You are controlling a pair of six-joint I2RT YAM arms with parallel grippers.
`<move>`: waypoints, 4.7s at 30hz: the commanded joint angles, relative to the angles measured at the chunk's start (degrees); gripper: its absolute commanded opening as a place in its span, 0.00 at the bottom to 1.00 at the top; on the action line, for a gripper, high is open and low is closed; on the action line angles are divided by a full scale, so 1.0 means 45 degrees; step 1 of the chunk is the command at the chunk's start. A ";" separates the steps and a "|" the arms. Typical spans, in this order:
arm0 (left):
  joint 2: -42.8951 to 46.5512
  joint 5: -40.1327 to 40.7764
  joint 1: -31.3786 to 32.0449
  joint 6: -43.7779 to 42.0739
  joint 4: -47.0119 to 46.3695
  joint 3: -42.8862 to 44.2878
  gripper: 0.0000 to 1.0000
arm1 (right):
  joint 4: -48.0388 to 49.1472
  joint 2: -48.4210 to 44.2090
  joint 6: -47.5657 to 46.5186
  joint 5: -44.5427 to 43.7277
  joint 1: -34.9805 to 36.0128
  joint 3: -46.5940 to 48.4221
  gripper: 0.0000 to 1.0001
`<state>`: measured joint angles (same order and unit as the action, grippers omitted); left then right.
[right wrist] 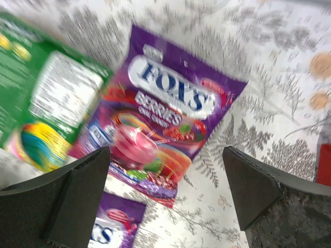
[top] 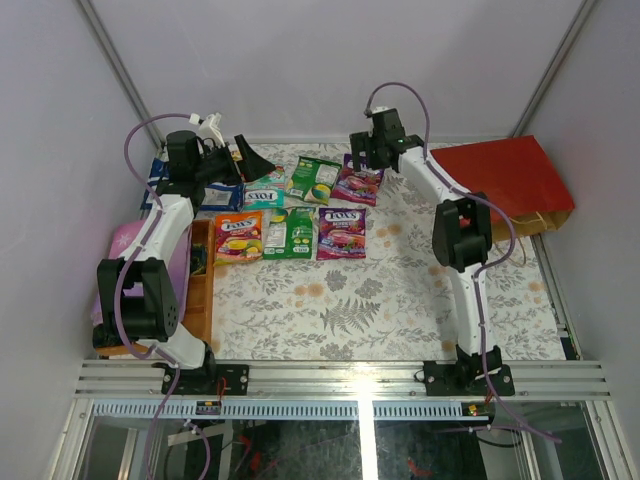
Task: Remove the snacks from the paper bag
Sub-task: Place the snack at the center of the board, then adjust the paper bag at the center of the board.
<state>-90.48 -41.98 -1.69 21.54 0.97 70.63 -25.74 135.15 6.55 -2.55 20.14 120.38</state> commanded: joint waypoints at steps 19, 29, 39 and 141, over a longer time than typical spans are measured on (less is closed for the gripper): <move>-0.0277 0.0050 -0.0131 -0.0235 0.0042 0.0440 1.00 | 0.0454 0.3151 0.1768 -0.2877 0.0989 0.2859 0.99; -0.0242 0.0035 -0.0127 -0.0246 0.0056 0.0443 1.00 | 0.1000 0.1931 -0.1289 -0.0082 0.1042 0.0456 0.98; -0.0228 0.0028 -0.0113 -0.0220 0.0067 0.0436 1.00 | 0.0919 0.1146 -0.1415 0.0301 0.1046 -0.0301 0.98; -0.0155 0.0908 0.0924 -0.1285 0.0755 0.0921 1.00 | 1.1242 -1.1291 0.5143 -0.1269 -0.2825 -1.7367 0.32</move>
<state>-91.20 -38.11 2.28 17.21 4.25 72.64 23.57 81.84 35.97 0.10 4.08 36.16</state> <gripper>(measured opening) 0.995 0.480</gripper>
